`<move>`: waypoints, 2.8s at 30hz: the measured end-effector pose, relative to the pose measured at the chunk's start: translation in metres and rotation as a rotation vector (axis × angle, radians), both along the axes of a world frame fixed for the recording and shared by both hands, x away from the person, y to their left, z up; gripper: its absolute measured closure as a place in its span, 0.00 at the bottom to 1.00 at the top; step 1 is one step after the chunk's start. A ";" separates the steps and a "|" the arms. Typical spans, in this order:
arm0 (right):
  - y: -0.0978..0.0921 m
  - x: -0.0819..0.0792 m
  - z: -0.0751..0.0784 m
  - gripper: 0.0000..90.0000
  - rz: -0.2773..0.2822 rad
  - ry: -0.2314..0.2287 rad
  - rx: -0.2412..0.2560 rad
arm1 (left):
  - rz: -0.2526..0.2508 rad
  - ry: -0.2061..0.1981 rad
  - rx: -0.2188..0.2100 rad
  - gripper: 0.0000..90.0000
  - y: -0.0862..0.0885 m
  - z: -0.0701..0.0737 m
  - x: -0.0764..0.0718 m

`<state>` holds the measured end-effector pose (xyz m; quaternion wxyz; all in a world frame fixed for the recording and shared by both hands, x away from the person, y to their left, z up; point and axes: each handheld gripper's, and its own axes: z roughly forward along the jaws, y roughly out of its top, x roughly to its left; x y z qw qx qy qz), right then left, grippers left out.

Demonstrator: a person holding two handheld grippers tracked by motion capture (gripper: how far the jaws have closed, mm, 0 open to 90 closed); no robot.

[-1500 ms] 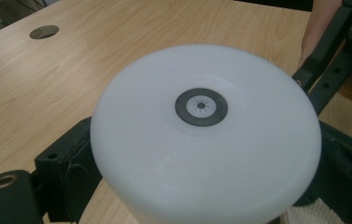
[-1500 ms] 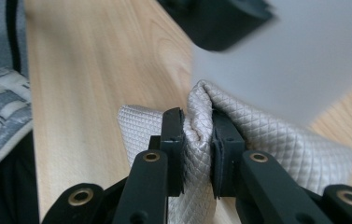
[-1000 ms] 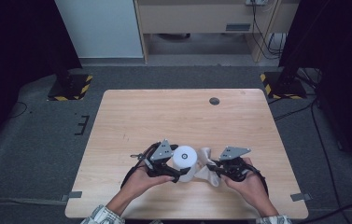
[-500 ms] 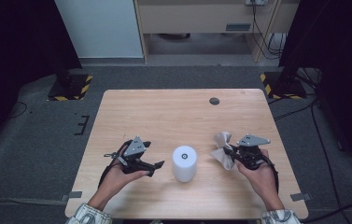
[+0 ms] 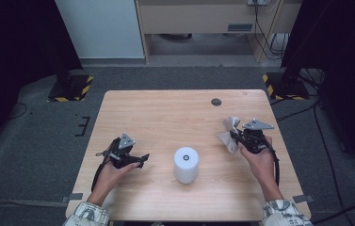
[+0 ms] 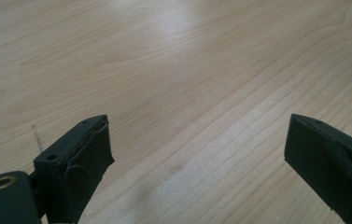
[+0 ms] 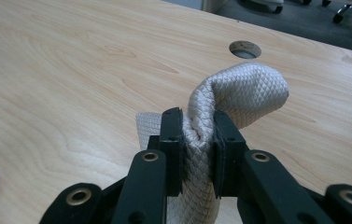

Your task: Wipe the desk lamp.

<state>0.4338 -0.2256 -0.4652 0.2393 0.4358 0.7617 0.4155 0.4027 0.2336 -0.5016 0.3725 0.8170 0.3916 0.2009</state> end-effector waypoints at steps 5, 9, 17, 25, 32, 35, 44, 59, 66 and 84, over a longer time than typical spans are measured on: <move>0.004 0.009 -0.011 0.86 -0.015 0.018 -0.024 | 0.009 0.008 0.005 0.08 0.000 -0.002 0.001; 0.006 0.017 -0.021 0.86 -0.028 0.030 -0.044 | 0.011 0.017 0.031 0.08 -0.001 -0.005 0.003; 0.006 0.025 -0.038 0.77 -0.045 0.088 -0.065 | 0.025 0.028 0.031 0.07 0.000 -0.010 0.005; 0.006 0.025 -0.039 0.40 -0.069 0.092 -0.041 | 0.048 0.038 0.022 0.07 0.005 -0.011 0.007; 0.005 0.014 -0.016 0.10 -0.122 -0.013 -0.001 | 0.063 0.026 0.014 0.05 0.010 -0.010 0.008; 0.002 0.010 -0.010 0.08 -0.131 -0.024 0.028 | 0.065 0.024 0.012 0.05 0.011 -0.009 0.009; -0.021 -0.016 -0.016 0.08 -0.190 -0.012 -0.003 | 0.118 -0.017 -0.009 0.05 0.027 -0.002 0.011; -0.056 -0.028 -0.056 0.09 -0.227 0.199 -0.021 | 0.133 0.109 0.005 0.04 0.039 -0.021 0.018; -0.056 -0.029 -0.063 0.08 -0.228 0.214 -0.056 | 0.121 0.150 0.042 0.03 0.033 -0.030 0.019; -0.049 -0.035 -0.074 0.04 -0.239 0.190 -0.081 | 0.109 0.107 0.027 0.00 0.029 -0.036 0.017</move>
